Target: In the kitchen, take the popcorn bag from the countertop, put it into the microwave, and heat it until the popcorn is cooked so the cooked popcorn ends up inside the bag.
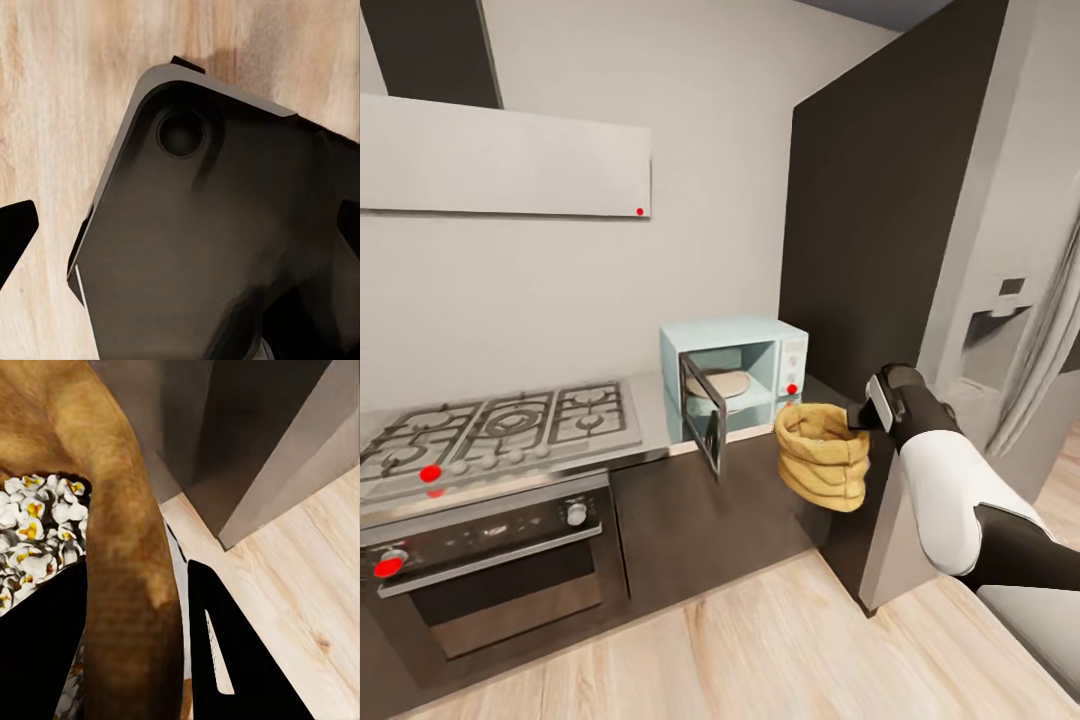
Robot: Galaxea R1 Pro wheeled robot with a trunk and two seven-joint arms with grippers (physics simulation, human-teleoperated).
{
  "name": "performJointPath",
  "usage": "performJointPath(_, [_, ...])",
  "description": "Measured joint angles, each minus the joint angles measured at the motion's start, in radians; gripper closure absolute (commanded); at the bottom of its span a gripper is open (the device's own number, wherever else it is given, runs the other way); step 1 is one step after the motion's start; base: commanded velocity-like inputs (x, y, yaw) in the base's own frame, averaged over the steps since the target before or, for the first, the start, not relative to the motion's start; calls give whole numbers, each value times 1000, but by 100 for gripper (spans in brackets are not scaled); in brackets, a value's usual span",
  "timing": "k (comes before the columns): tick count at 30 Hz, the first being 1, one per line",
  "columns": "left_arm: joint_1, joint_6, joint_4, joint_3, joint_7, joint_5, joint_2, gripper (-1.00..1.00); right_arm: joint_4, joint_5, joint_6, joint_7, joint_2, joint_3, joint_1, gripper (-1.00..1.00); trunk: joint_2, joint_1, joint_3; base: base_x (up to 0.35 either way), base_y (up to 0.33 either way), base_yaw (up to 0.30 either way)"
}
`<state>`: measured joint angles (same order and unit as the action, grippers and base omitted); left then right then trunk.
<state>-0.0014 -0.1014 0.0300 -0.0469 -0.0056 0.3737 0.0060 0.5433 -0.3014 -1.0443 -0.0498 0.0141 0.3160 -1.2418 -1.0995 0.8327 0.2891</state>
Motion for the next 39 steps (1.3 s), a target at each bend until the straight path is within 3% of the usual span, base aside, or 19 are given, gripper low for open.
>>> performJointPath(5, [0, -2, 0, -1, 0, 0, -1, -100, 19, -5, 0, 1, 0, -1, 0, 100, 0, 0, 0, 159, 0, 134])
performJointPath(15, [0, -3, 0, -1, 0, 0, -1, -100, 175, -7, 0, 0, 0, -7, 0, 100, 0, 1, 0, 2, 0, 2])
performJointPath(27, [0, -7, 0, -1, 1, -1, -1, -100, 180, -10, 0, 0, -2, -9, 0, 100, 0, 0, 0, 17, 0, 0])
performJointPath(39, [0, -6, 0, -1, 1, 0, -1, -100, 203, -10, 0, 0, -2, -9, 0, 100, 0, 0, 0, 308, 0, 0])
